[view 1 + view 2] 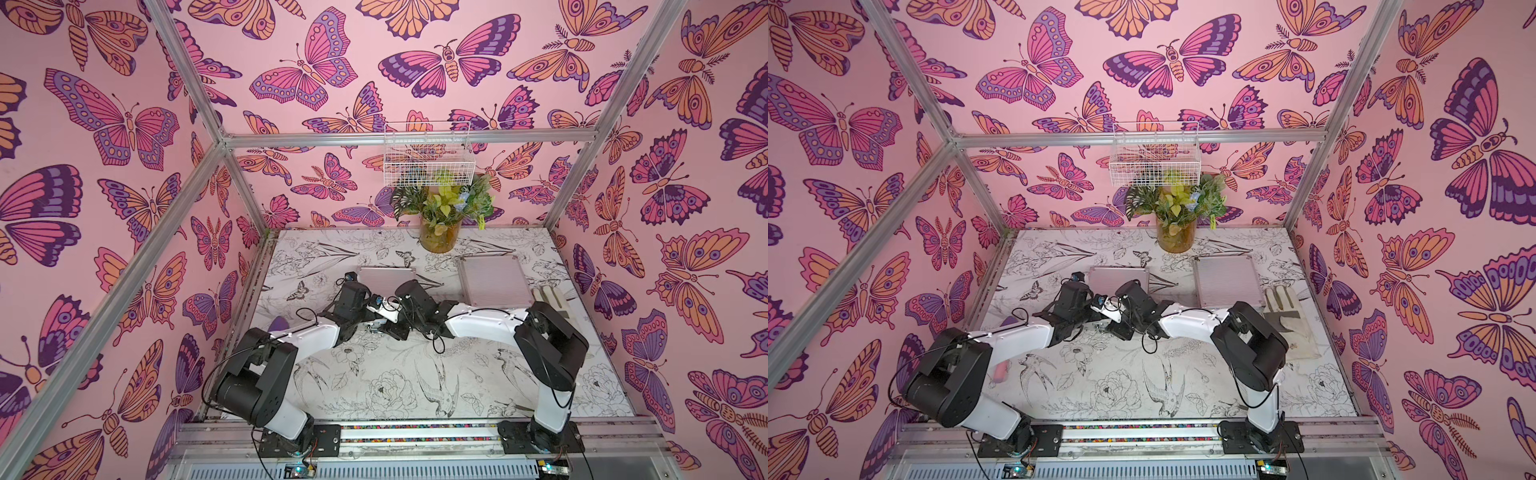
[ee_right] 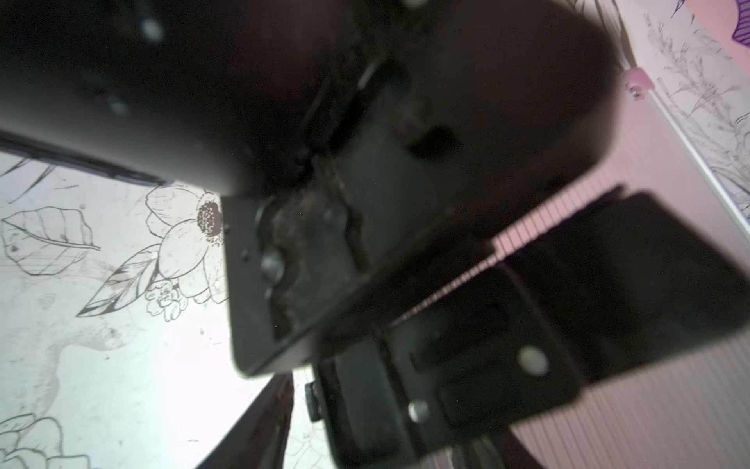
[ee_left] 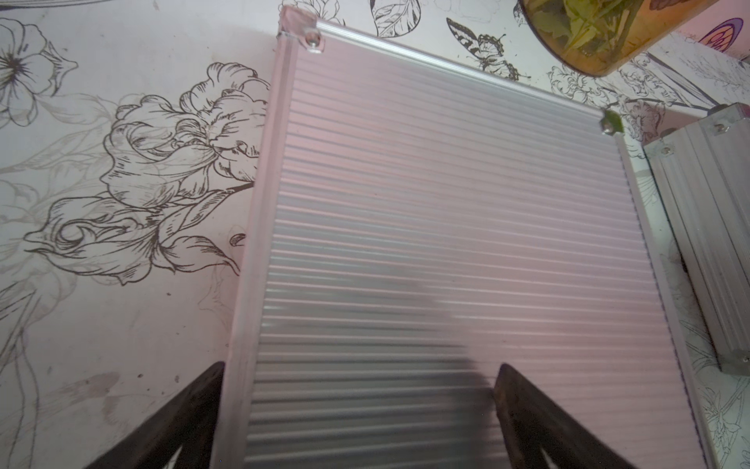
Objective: Close the poker set cases
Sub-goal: Fasten the fastener on the poker set case.
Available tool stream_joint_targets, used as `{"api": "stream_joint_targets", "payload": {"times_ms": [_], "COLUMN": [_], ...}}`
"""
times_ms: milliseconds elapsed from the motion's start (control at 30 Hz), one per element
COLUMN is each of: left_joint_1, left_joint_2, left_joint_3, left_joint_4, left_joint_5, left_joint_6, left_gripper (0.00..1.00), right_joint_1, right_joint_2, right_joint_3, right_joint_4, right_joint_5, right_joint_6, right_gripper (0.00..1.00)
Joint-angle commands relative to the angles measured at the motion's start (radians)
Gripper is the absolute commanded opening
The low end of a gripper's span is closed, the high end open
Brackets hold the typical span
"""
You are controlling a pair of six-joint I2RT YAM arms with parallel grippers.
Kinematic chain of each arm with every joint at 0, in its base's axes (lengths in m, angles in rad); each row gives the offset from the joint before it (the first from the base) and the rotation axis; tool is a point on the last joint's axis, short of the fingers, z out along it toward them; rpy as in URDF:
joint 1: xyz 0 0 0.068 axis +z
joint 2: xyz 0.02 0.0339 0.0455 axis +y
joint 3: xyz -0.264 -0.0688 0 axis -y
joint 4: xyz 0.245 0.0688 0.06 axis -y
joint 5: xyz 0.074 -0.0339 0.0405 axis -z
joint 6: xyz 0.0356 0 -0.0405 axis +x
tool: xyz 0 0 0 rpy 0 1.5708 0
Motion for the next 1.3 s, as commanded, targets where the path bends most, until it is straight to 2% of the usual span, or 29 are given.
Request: {"api": "stream_joint_targets", "payload": {"times_ms": [0, 167, 433, 700, 1100, 1167, 1267], "left_joint_1": [0.006, 0.054, 0.104, 0.111, 0.116, 0.117, 0.12], "left_joint_2": [0.051, 0.022, -0.047, -0.025, -0.026, -0.027, -0.027], "left_joint_3": [-0.064, -0.083, -0.096, -0.103, -0.105, -0.105, -0.108], "left_joint_4": [-0.245, -0.231, -0.236, -0.229, -0.217, -0.214, -0.211], "left_joint_5": [0.01, -0.005, 0.006, 0.033, 0.046, 0.046, 0.051], "left_joint_6": [0.035, 0.02, -0.008, -0.029, -0.02, -0.018, -0.016], "left_gripper": [1.0, 1.0, 1.0, 0.99, 0.99, 1.0, 0.99], "right_joint_1": [0.02, 0.037, 0.037, 0.061, 0.105, 0.118, 0.133], "right_joint_2": [0.053, 0.062, 0.045, 0.056, 0.094, 0.116, 0.139], "right_joint_3": [-0.045, -0.051, -0.06, -0.053, -0.026, -0.012, 0.0], "right_joint_4": [-0.118, -0.122, -0.129, -0.159, -0.184, -0.198, -0.198], "right_joint_5": [0.055, 0.127, 0.148, 0.183, 0.238, 0.253, 0.267], "right_joint_6": [-0.028, -0.04, -0.056, -0.137, -0.16, -0.166, -0.164], "right_gripper": [0.61, 0.61, 0.61, 0.62, 0.62, 0.66, 0.67]}}
